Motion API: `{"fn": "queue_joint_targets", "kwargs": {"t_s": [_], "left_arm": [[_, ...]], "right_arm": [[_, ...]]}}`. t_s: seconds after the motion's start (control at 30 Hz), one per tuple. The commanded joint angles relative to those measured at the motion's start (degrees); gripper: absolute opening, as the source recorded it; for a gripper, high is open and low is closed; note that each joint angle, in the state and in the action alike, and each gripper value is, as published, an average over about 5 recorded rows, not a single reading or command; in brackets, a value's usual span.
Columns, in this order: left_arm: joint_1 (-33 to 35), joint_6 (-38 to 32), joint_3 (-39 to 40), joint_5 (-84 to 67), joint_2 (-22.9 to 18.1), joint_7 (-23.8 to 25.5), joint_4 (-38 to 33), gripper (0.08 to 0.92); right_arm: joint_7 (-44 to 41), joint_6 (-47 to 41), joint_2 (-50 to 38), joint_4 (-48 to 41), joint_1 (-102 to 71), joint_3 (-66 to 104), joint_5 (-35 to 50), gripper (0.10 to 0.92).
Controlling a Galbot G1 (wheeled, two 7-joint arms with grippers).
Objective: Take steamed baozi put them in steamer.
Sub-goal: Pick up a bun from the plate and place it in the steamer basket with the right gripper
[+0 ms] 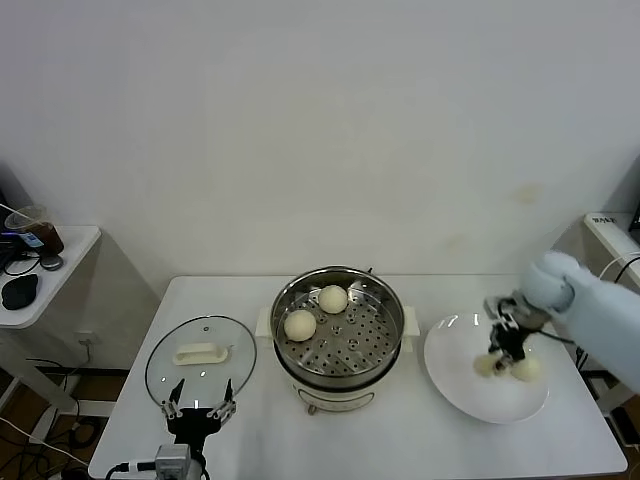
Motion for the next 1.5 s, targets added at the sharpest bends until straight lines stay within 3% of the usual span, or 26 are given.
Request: {"fn": "queue_joint_targets", "kwargs": {"t_s": [0.03, 0.17, 0.33, 0.63, 0.9, 1.5], "left_arm": [[-0.1, -0.1, -0.1, 0.0, 0.0, -0.1, -0.7, 0.823], [0.0, -0.1, -0.3, -0.2, 0.0, -0.2, -1.8, 0.823], [0.2, -0.1, -0.6, -0.5, -0.1, -0.4, -2.6, 0.823], [0.9, -0.1, -0.2, -0.5, -0.5, -0.8, -3.6, 0.823], [1.0, -0.2, 0.3, -0.3, -1.1, -1.0, -3.5, 0.823], [0.3, -0.2, 0.0, -0.4, -1.3, -1.0, -2.2, 0.823]], "right_arm": [[-0.8, -0.4, 14.3, -3.9, 29.6, -14.8, 13.4, 0.34], [-0.5, 1.8, 20.3, -5.6, 33.4, -16.4, 18.7, 0.34], [1.2, 19.7, 23.6, -4.9, 33.6, -18.9, 22.2, 0.34], [7.5, 43.9, 23.3, 2.6, 30.0, -24.7, 8.5, 0.348], [8.6, 50.5, 26.1, 6.0, 25.1, -23.4, -2.5, 0.348], [7.8, 50.1, 28.1, 9.4, 18.0, -25.2, -2.5, 0.348]]}}
